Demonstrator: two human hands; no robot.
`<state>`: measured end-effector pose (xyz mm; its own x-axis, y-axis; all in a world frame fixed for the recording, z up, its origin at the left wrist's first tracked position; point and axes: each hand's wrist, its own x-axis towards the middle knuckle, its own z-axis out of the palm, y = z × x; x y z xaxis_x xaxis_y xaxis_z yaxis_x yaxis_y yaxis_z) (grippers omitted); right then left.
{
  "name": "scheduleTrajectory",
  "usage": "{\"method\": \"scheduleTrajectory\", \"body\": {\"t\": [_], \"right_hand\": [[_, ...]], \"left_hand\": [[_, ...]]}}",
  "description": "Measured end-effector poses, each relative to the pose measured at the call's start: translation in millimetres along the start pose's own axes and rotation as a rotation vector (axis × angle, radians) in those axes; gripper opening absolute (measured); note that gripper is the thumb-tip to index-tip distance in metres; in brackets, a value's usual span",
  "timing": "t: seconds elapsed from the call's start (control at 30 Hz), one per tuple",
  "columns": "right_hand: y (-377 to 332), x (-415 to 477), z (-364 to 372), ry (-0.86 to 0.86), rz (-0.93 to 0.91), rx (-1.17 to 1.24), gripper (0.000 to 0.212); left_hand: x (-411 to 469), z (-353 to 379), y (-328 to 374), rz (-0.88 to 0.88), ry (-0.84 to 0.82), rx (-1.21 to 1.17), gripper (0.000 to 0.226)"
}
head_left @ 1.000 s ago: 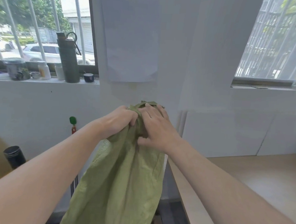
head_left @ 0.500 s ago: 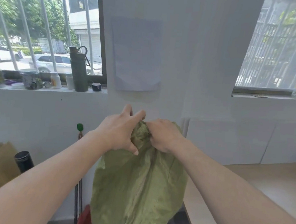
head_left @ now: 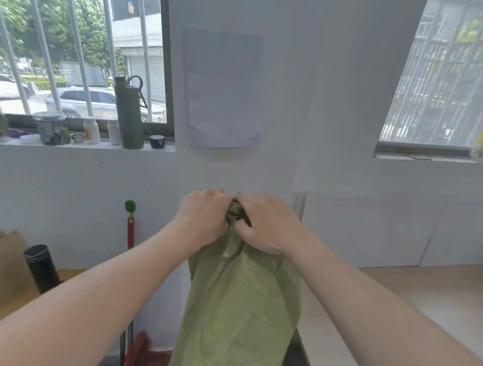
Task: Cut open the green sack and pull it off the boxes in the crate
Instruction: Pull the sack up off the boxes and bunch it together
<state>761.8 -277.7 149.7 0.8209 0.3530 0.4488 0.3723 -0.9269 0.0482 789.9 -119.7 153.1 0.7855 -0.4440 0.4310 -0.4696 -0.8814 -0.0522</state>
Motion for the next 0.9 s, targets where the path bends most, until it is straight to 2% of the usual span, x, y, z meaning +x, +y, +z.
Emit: {"method": "scheduleTrajectory", "body": {"t": [0.07,0.13,0.2,0.37,0.5,0.6,0.63,0.7,0.77,0.8,0.83,0.9], "right_hand": [[-1.0,-8.0,5.6,0.053,0.021,-0.094,0.062],[-3.0,-14.2,10.0,0.000,0.063,-0.181,0.092],[-3.5,-16.5,12.8,-0.073,0.101,-0.215,0.105],[-7.9,-11.0,15.3,-0.057,0.115,-0.180,0.081],[-6.3,-4.3,20.4,-0.005,0.126,-0.112,0.042],[-3.1,-0.5,24.2,-0.065,0.130,-0.011,0.023],[-1.9,0.3,23.8,-0.090,0.138,0.006,0.022],[-0.9,1.4,19.8,-0.163,0.170,0.004,0.026],[-1.1,2.9,16.1,-0.207,0.221,-0.012,0.033],[-1.8,4.2,14.7,-0.202,0.248,-0.021,0.035],[-3.3,5.9,13.2,-0.175,0.261,-0.031,0.034],[-6.0,10.3,11.4,-0.120,0.248,-0.033,0.024]], "left_hand": [[4.7,-5.2,-2.5,-0.073,-0.036,-0.045,0.014],[7.7,-7.8,-5.5,-0.119,-0.062,-0.083,0.014],[9.0,-9.5,-6.0,-0.148,-0.119,-0.136,0.013],[15.2,-14.1,-8.6,-0.167,-0.291,-0.369,0.022],[12.9,-22.1,-10.9,-0.111,-0.389,-0.566,0.021],[5.6,-22.0,-13.8,-0.109,-0.393,-0.608,0.023],[1.6,-22.2,-13.9,-0.096,-0.403,-0.585,0.032],[-7.9,-22.5,-10.2,-0.003,-0.415,-0.411,0.070],[-16.9,-12.2,-5.8,0.155,-0.259,0.020,0.103],[-22.5,-4.2,-0.7,0.208,-0.130,0.222,0.109],[-28.1,3.3,5.9,0.217,-0.022,0.357,0.104],[-35.5,19.2,17.6,0.185,0.190,0.402,0.068]]}}
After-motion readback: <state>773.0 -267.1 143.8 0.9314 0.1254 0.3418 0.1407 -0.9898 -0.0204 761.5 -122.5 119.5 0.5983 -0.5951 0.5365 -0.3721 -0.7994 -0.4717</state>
